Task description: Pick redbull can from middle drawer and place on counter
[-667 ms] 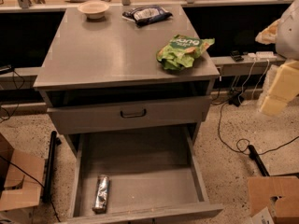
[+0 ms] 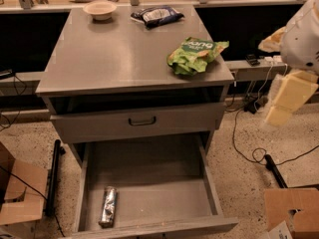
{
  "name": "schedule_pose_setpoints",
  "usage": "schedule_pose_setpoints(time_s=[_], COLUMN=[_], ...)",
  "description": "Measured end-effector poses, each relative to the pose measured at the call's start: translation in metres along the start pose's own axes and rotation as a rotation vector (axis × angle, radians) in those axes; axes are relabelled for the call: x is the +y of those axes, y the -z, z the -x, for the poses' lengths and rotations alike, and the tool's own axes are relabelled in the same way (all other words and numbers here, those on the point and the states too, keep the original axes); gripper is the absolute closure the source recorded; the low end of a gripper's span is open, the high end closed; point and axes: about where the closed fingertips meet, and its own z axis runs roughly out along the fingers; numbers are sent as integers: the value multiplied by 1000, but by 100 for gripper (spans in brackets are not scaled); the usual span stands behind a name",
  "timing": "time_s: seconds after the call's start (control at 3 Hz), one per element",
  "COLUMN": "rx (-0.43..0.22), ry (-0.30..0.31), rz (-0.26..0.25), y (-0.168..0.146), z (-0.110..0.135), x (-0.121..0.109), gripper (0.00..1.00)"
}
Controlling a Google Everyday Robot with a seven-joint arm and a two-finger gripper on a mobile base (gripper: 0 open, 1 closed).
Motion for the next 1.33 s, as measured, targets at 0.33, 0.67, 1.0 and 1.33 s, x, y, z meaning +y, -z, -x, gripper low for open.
schedule_pose_setpoints(time_s=[0.33,0.67,1.0,1.33], rx=[-70,-135,-126,-122], ry=[78,158,201,206], rz=[66,146,198,206], y=[-35,-79,-120,-126], z=[18,30,36,37], x=[4,5,-2,-3], gripper=[0,0,0,0])
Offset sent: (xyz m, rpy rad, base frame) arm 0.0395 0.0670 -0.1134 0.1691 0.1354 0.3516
